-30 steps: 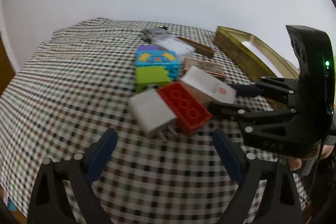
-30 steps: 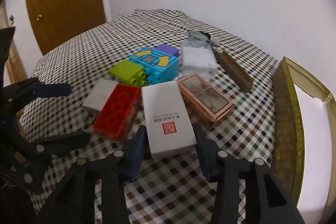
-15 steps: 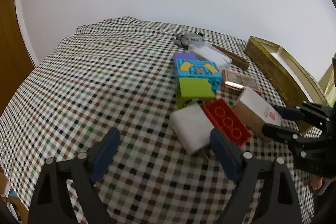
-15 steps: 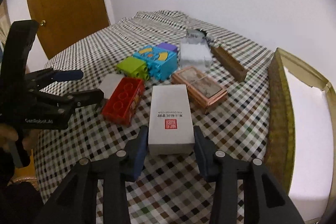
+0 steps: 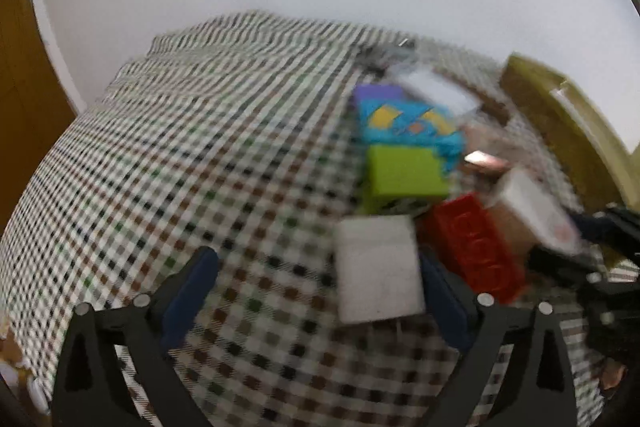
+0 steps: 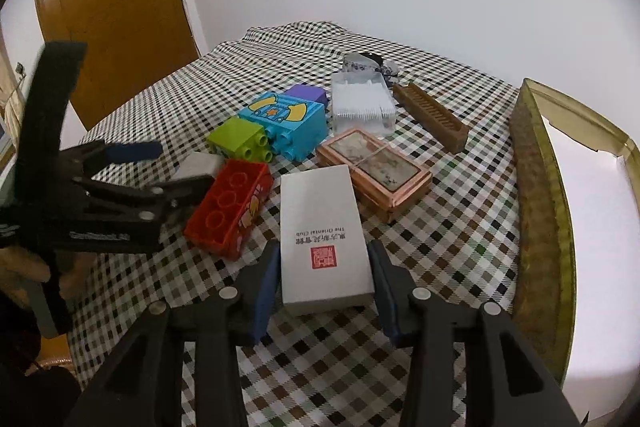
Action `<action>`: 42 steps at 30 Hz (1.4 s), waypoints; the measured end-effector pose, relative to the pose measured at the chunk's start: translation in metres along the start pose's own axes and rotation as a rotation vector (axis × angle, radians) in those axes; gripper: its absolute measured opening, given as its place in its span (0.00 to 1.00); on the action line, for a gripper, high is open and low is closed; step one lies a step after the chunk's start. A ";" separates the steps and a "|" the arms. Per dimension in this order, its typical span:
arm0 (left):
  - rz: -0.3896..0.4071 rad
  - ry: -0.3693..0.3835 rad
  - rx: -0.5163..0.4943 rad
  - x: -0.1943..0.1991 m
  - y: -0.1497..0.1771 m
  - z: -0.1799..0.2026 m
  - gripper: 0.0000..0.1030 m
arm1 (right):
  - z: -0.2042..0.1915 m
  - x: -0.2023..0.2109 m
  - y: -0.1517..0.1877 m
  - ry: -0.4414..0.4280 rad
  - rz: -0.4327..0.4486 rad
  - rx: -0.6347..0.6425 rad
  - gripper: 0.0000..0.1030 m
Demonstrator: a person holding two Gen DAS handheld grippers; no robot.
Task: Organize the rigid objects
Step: 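Grasp the white boxed package with the right tool while the left tool grasps the white charger, then carry both items into the gold tray and open both tools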
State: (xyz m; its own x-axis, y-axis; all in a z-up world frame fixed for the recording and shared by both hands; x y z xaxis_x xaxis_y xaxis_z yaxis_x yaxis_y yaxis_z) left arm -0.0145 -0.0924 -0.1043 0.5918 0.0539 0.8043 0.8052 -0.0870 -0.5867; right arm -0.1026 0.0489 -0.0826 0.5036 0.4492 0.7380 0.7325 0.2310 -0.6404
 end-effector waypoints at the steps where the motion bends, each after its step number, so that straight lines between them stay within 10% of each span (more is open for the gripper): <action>1: 0.009 0.010 0.015 0.001 -0.001 -0.002 0.95 | -0.001 -0.001 -0.001 0.005 0.002 0.002 0.45; 7: 0.013 -0.014 0.021 0.002 0.001 -0.014 0.85 | -0.002 -0.010 -0.006 0.015 -0.005 -0.034 0.45; 14: 0.054 0.024 -0.020 0.010 0.000 -0.008 0.36 | -0.008 -0.013 -0.004 0.063 -0.016 -0.011 0.42; 28: 0.251 0.005 -0.011 0.060 -0.031 0.015 0.36 | 0.019 0.067 -0.032 -0.066 0.236 -0.132 0.42; 42: 0.406 0.181 -0.161 0.075 -0.106 0.143 0.36 | 0.144 0.151 -0.033 0.250 0.491 -0.304 0.42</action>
State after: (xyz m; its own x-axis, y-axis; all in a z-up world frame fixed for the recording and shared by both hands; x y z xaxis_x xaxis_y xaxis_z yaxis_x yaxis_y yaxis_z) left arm -0.0499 0.0631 0.0044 0.8295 -0.1898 0.5253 0.4856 -0.2195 -0.8462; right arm -0.1169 0.2330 0.0192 0.8791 0.2167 0.4245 0.4679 -0.2231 -0.8551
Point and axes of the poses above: each gripper's, at about its wrist camera, not at the fingertips, and x roughly against the way its jaws point, z to its right, y to its underside, the point moved 6 cm from there along -x, roughly the way its jaws point, and after that the axes turned 11 degrees about -x, right-handed, at the moved point
